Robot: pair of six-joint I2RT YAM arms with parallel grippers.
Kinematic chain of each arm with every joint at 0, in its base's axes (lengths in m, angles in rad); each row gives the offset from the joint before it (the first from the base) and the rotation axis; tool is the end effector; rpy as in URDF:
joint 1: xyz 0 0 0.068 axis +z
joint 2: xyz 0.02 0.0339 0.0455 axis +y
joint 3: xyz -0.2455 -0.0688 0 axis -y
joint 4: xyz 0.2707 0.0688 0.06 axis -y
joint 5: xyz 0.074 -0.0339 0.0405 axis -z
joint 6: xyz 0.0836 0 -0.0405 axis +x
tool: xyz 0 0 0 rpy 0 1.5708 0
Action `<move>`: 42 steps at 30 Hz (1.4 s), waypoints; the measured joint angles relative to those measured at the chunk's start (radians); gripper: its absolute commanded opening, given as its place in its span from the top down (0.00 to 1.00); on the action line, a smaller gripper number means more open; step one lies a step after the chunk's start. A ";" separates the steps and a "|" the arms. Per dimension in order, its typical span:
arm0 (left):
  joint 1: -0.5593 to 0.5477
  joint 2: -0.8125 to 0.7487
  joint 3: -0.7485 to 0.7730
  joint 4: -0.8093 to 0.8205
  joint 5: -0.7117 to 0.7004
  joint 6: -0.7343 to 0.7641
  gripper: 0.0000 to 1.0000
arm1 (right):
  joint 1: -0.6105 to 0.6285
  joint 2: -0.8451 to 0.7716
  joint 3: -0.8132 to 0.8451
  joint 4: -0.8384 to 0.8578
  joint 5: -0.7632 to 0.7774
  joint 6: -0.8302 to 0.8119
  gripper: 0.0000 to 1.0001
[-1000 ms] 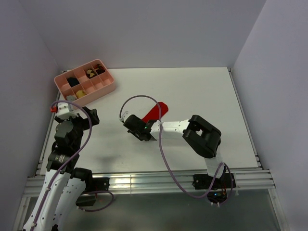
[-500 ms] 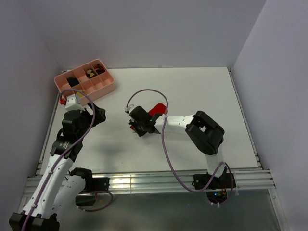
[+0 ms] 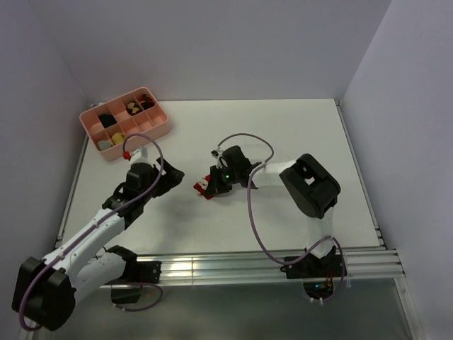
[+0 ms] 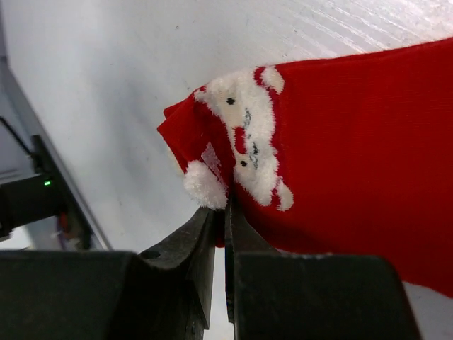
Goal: Roll the socks
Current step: Roll the sock at the center of the board.
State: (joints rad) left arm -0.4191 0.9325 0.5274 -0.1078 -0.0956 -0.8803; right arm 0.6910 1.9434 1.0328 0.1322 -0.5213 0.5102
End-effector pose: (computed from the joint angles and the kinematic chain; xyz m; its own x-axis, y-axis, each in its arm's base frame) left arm 0.2619 -0.1079 0.1820 -0.5392 -0.5999 -0.5911 -0.1359 0.7546 -0.6419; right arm 0.3026 0.3043 0.0623 -0.8755 -0.1745 -0.4506 -0.4565 0.6045 0.6529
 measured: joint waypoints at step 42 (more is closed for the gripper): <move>-0.172 0.562 0.047 0.230 -0.070 -0.237 0.74 | -0.069 0.060 -0.021 0.103 -0.180 0.122 1.00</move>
State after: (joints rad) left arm -0.5911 1.4940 0.5747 0.1226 -0.1658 -1.1175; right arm 0.6216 2.0037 1.0122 0.2356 -0.7017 0.6323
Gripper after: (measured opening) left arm 0.262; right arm 0.116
